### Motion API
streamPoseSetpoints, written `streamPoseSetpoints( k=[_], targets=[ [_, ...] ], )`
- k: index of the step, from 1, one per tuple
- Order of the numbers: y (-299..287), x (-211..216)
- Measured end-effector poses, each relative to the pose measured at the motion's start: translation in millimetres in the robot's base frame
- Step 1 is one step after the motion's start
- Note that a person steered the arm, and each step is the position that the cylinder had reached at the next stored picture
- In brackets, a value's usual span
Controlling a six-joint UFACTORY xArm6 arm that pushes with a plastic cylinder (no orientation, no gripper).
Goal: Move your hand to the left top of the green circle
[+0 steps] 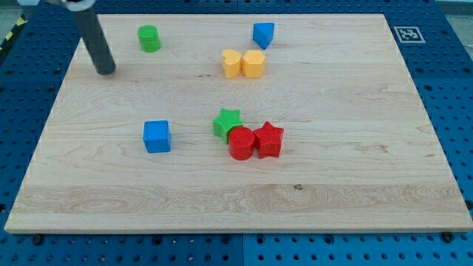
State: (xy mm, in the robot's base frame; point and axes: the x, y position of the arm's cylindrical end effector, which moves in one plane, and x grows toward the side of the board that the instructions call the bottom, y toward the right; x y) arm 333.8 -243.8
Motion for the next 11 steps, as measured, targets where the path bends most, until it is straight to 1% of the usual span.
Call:
streamPoseSetpoints(
  k=[2, 11],
  targets=[
    [-5.4, -81.1],
    [-2.0, -93.0]
  ],
)
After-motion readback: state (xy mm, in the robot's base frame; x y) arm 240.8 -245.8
